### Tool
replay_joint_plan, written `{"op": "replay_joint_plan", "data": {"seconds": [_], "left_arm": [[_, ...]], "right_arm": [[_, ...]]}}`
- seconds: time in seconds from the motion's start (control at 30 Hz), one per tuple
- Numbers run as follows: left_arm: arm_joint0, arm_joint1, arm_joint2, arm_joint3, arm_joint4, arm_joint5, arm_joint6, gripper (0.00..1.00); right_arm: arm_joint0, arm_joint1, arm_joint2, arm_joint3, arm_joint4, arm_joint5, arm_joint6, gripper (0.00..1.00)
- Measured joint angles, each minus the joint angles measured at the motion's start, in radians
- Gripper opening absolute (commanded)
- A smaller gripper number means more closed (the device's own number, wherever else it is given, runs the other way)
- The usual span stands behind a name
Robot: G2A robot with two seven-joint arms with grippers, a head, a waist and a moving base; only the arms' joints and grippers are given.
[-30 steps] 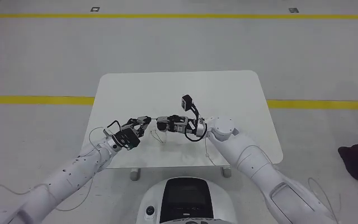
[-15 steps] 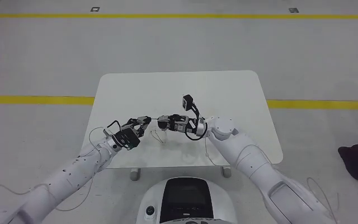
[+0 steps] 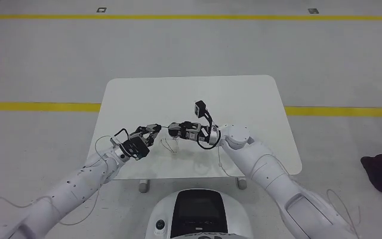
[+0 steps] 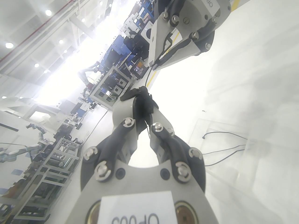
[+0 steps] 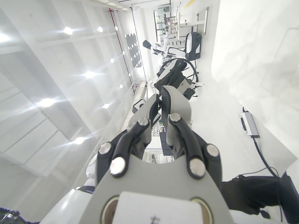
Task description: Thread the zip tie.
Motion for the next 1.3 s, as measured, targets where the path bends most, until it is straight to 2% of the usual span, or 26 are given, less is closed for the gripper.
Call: {"op": "replay_joint_plan", "data": {"seconds": [0.03,0.23,0.27,0.3,0.33,0.37,0.97,1.3], "left_arm": [[0.0,0.0,0.0,0.0,0.0,0.0,0.0,0.0],[0.0,0.0,0.0,0.0,0.0,0.0,0.0,0.0],[0.0,0.0,0.0,0.0,0.0,0.0,0.0,0.2],[0.0,0.0,0.0,0.0,0.0,0.0,0.0,0.49],[0.0,0.0,0.0,0.0,0.0,0.0,0.0,0.95],[0.0,0.0,0.0,0.0,0.0,0.0,0.0,1.0],[0.0,0.0,0.0,0.0,0.0,0.0,0.0,1.0],[0.0,0.0,0.0,0.0,0.0,0.0,0.0,1.0]], "right_arm": [[0.0,0.0,0.002,0.001,-0.001,0.0,0.001,0.0],[-0.001,-0.002,0.008,0.003,-0.01,0.002,0.002,0.0],[-0.001,-0.003,0.008,0.003,-0.011,0.002,0.002,0.0],[-0.002,-0.003,0.009,0.003,-0.013,0.002,0.001,0.0],[-0.003,-0.003,0.01,0.003,-0.015,0.003,0.001,0.0],[-0.004,-0.004,0.011,0.003,-0.016,0.003,0.001,0.0],[-0.033,0.013,0.077,0.007,-0.04,-0.034,0.012,0.0],[-0.038,0.017,0.083,-0.004,-0.059,-0.043,0.009,0.0]]}}
